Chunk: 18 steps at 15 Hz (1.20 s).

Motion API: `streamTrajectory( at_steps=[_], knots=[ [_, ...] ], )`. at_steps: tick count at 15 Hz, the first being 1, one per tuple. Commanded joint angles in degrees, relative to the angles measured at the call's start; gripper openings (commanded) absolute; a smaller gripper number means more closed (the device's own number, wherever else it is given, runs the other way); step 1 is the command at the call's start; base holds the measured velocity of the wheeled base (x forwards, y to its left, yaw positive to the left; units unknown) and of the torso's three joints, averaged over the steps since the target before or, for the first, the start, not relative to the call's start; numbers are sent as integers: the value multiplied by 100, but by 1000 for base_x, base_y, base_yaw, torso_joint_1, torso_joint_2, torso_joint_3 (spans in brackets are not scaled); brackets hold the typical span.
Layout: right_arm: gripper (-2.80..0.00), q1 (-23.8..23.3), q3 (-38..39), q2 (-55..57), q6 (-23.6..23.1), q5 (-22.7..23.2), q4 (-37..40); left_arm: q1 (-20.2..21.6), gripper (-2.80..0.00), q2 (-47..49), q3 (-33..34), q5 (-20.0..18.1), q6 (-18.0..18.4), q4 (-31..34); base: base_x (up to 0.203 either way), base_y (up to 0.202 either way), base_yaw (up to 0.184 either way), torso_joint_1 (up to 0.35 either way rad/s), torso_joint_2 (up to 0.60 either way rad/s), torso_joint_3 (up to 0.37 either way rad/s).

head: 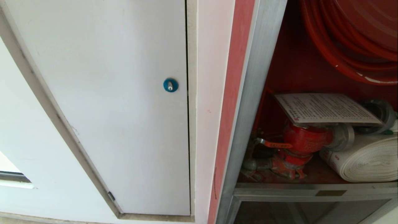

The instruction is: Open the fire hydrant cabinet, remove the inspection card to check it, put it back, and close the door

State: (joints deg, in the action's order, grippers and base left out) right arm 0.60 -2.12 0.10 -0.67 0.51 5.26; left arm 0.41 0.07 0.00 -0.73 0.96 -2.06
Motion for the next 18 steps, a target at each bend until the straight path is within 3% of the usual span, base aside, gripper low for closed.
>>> streamTrajectory(
  at_steps=[1, 7, 18],
  knots=[
    [-280, -3, 1, 8, -3, 2, 7, 2, -280, 1, 79, -1, 0, -4, 0, 0, 0, 0, 0, 0],
    [-280, 2, 1, 2, -3, 2, 1, 2, -280, 1, 79, 2, 0, -4, -21, 0, -1, 2, 0, 0],
    [-280, 2, 1, 0, -3, 2, 1, 2, -280, 1, 79, -6, 0, -4, -196, 0, 0, -1, 2, 3]
  ],
)
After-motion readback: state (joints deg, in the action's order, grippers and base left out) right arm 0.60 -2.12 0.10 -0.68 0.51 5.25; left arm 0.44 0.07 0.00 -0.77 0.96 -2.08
